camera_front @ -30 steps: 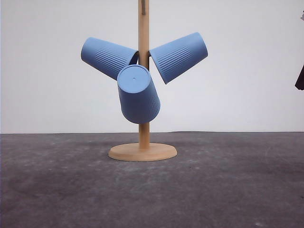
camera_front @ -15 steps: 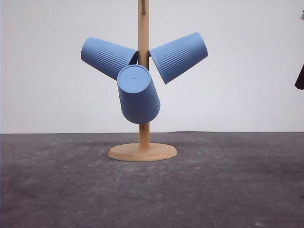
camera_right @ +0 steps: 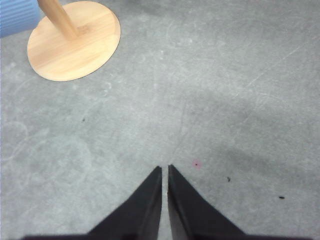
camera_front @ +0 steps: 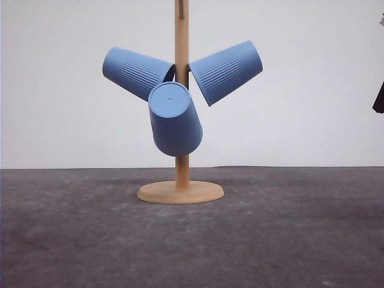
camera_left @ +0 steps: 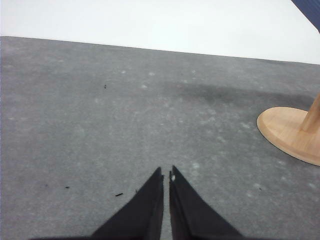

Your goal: Place three cups

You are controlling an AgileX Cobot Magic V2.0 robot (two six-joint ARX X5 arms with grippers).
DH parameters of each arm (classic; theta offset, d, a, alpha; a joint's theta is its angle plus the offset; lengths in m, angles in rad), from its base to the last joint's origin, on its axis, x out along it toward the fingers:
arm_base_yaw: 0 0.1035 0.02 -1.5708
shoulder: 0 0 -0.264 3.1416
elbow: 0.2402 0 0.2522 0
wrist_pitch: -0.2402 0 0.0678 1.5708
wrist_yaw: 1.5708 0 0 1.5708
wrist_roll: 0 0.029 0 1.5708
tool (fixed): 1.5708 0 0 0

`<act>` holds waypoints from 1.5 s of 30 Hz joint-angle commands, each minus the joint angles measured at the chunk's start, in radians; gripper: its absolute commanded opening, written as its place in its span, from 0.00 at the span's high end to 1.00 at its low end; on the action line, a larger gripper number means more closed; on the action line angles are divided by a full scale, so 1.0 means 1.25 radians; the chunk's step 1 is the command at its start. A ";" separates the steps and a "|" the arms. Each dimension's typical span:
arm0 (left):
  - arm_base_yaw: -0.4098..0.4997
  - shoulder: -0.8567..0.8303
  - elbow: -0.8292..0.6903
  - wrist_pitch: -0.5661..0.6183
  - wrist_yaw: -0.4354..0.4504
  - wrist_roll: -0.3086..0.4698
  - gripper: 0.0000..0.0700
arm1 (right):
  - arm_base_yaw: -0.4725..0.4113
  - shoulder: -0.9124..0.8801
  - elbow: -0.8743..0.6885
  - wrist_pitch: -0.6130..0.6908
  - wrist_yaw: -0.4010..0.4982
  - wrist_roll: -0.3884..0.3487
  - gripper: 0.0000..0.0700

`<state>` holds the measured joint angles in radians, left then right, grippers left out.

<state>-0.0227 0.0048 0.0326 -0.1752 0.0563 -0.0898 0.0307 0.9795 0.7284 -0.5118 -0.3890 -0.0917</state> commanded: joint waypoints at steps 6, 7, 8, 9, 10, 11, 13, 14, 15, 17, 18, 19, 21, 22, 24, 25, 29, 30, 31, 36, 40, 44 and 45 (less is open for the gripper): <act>-0.001 0.000 -0.016 0.012 -0.001 0.007 1.00 | -0.001 -0.128 -0.146 0.168 0.116 -0.044 0.98; -0.001 0.000 -0.016 0.012 -0.001 0.007 1.00 | -0.001 -0.171 -0.203 0.228 0.150 -0.018 0.98; -0.001 0.000 -0.016 0.012 -0.001 0.007 1.00 | -0.001 -0.229 -0.274 0.293 0.195 0.015 0.98; -0.002 0.000 -0.016 0.012 -0.001 0.007 1.00 | -0.001 -0.281 -0.332 0.337 0.234 0.045 0.98; -0.002 0.000 -0.016 0.012 -0.001 0.007 1.00 | -0.001 -0.343 -0.391 0.371 0.273 0.077 0.98; -0.002 0.000 -0.016 0.012 -0.001 0.007 1.00 | -0.001 -0.398 -0.436 0.385 0.299 0.097 0.98; -0.002 0.000 -0.016 0.012 -0.001 0.007 1.00 | 0.000 -0.519 -0.507 0.385 0.321 0.113 0.98; -0.002 0.000 -0.016 0.012 -0.001 0.007 1.00 | 0.000 -0.569 -0.532 0.384 0.320 0.113 0.98; -0.002 0.000 -0.016 0.012 -0.001 0.007 1.00 | 0.000 -0.614 -0.552 0.382 0.319 0.113 0.98; -0.002 0.000 -0.016 0.012 -0.001 0.007 1.00 | 0.000 -0.695 -0.573 0.347 0.309 0.115 0.98; -0.001 0.000 -0.016 0.012 -0.001 0.007 1.00 | 0.000 -0.726 -0.573 0.323 0.309 0.115 0.98; -0.001 0.000 -0.016 0.012 -0.001 0.007 1.00 | 0.000 -0.755 -0.573 0.298 0.309 0.116 0.98; -0.001 0.000 -0.016 0.012 -0.001 0.007 1.00 | 0.000 -0.785 -0.573 0.280 0.310 0.115 0.98; -0.001 0.000 -0.016 0.013 -0.001 0.007 1.00 | 0.000 -0.781 -0.573 0.279 0.311 0.116 0.98; -0.002 -0.001 -0.016 0.012 -0.001 0.007 1.00 | 0.000 -0.781 -0.573 0.276 0.311 0.115 0.98; -0.002 0.000 -0.016 0.013 -0.001 0.007 1.00 | 0.000 -0.781 -0.573 0.276 0.311 0.115 0.98; -0.002 0.000 -0.016 0.012 -0.001 0.007 1.00 | 0.000 -0.781 -0.573 0.277 0.309 0.125 0.98; -0.002 0.000 -0.016 0.012 -0.001 0.007 1.00 | 0.001 -0.781 -0.573 0.278 0.309 0.131 0.98; -0.002 -0.001 -0.016 0.012 -0.001 0.007 1.00 | 0.001 -0.781 -0.573 0.281 0.310 0.130 0.98; -0.002 0.000 -0.016 0.012 -0.001 0.007 1.00 | 0.001 -0.781 -0.573 0.283 0.311 0.130 0.98; -0.002 0.000 -0.016 0.012 -0.001 0.007 1.00 | 0.001 -0.781 -0.573 0.283 0.311 0.130 0.98; -0.002 0.000 -0.016 0.012 -0.001 0.007 1.00 | 0.001 -0.781 -0.573 0.283 0.311 0.130 0.98; -0.002 0.000 -0.016 0.012 -0.001 0.007 1.00 | 0.001 -0.781 -0.573 0.283 0.311 0.130 0.98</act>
<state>-0.0238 0.0051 0.0326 -0.1749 0.0558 -0.0895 0.0311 0.0044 0.0154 -0.1665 -0.0029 0.0574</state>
